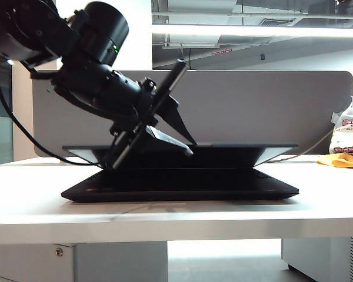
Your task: Open the lid of the laptop and use the keypad to enter the password "123".
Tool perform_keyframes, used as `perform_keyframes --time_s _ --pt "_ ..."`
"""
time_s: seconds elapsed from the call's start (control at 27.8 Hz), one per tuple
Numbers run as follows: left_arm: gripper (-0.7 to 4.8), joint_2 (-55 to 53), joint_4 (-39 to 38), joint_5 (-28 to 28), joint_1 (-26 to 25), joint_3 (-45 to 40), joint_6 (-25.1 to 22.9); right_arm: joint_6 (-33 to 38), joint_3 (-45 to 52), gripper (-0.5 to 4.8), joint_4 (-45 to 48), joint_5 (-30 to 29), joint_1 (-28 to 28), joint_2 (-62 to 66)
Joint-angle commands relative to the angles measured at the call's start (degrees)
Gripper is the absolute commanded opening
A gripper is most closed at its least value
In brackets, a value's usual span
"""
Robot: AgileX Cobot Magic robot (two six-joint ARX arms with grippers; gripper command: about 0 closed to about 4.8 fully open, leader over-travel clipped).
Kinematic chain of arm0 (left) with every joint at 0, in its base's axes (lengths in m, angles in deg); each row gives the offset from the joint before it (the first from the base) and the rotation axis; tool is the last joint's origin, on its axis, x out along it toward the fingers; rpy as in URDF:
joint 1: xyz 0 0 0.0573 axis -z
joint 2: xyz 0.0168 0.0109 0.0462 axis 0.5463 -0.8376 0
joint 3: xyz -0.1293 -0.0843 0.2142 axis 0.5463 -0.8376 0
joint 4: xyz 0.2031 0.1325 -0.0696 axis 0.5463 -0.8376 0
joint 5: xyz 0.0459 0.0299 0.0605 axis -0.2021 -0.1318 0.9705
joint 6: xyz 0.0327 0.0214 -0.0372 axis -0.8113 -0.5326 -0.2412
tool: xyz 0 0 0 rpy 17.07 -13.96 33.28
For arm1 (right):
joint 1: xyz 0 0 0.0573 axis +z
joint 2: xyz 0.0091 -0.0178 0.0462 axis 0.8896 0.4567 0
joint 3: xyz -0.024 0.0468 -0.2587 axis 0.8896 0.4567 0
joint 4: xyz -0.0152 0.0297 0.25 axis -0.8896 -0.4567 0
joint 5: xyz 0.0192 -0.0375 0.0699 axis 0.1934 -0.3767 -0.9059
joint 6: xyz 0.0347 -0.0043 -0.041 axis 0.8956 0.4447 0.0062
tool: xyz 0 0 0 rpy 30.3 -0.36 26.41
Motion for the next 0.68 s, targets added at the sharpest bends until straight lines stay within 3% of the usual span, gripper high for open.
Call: perform_keyframes --time_s 0.04,0.29,0.68 --pt "0.57 1.6 3.1 4.3 -2.0 3.5 -4.2 -0.2 -0.4 -0.05 0.6 0.1 0.0 -0.1" --pt "0.57 1.6 -6.3 4.1 -1.9 11.4 -12.3 -0.2 -0.4 -0.05 0.4 0.1 0.0 -0.1" --pt "0.57 1.6 -14.6 5.6 -4.3 20.8 -18.7 -0.2 -0.4 -0.05 0.1 0.1 0.0 -0.1"
